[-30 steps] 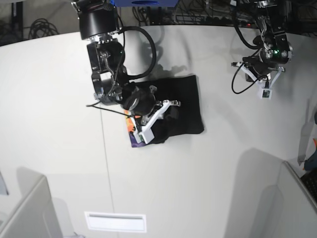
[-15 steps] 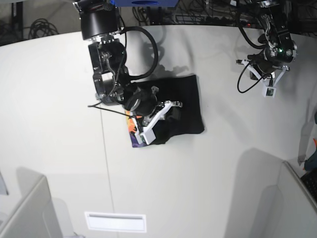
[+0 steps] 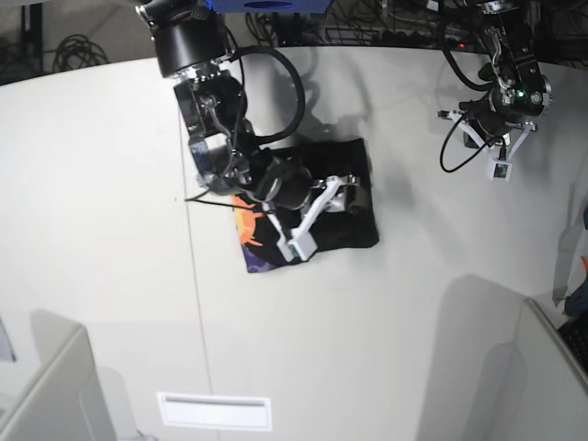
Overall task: Fold the T-shirt properly
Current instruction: 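Flip the bundle over with the right gripper, exposing the sun print, then grasp the bundle edges with both grippers and rotate it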
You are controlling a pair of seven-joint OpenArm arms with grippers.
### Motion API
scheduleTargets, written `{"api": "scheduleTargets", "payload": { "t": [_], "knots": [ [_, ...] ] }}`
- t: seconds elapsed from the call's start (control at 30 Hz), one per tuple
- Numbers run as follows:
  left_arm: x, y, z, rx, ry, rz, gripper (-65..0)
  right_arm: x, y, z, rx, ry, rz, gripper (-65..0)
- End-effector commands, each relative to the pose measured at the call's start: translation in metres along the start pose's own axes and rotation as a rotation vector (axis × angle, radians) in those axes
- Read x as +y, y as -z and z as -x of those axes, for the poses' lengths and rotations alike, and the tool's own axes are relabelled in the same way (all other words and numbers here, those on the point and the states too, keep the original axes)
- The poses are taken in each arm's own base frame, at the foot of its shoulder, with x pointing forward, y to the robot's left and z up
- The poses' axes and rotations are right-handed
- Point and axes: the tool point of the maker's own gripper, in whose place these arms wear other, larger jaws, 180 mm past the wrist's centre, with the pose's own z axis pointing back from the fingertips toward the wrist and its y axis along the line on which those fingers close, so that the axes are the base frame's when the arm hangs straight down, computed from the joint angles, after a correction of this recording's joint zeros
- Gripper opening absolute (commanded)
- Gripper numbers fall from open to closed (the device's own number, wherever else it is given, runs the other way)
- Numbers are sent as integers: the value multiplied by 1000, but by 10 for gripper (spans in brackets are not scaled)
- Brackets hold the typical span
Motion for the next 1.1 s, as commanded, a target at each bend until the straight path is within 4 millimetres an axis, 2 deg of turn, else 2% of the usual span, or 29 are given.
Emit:
{"api": "scheduleTargets", "payload": {
  "t": [0.0, 0.17, 0.33, 0.47, 0.57, 0.63, 0.67, 0.73, 0.77, 0.83, 0.93, 1.0, 1.03, 1.07],
  "knots": [
    [11, -5, 0, 7, 4, -32, -650, 17, 3, -12, -20, -30, -46, -261],
    [31, -11, -1, -10, -42, -75, -650, 49, 23, 10, 76, -150, -93, -261],
    [45, -17, 2, -11, -68, -107, -650, 68, 25, -2, 71, -205, -85, -261],
    [46, -17, 2, -12, -69, -108, -650, 90, 27, 4, 98, -299, -116, -261],
    [44, -17, 2, -11, -63, -105, -650, 102, 17, -3, 59, -335, -142, -261],
    [42, -17, 1, -15, -61, -102, -650, 102, -1, -11, 7, -370, -147, -264],
    [41, -17, 1, -15, -63, -99, -650, 101, -11, -16, -24, -384, -145, -285],
    [39, -16, 1, -18, -53, -88, -650, 84, -27, -30, -79, -357, -112, -372],
    [34, -18, -3, -33, -40, -62, -650, 70, -34, -37, -104, -319, -85, -446],
    [12, -27, -10, -68, 3, 37, -650, 32, -45, -46, -151, -208, -15, -650],
    [-19, -47, -37, -166, 17, 171, -650, -16, -69, -51, -221, -59, 77, -650],
    [-33, -53, -55, -234, -23, 262, -650, -38, -88, -54, -275, -4, 124, -650],
    [-39, -55, -62, -260, -37, 297, -624, -45, -96, -53, -286, -5, 138, -650],
    [-44, -54, -65, -272, -63, 334, -510, -51, -104, -52, -292, -30, 153, -650]
  ]
}}
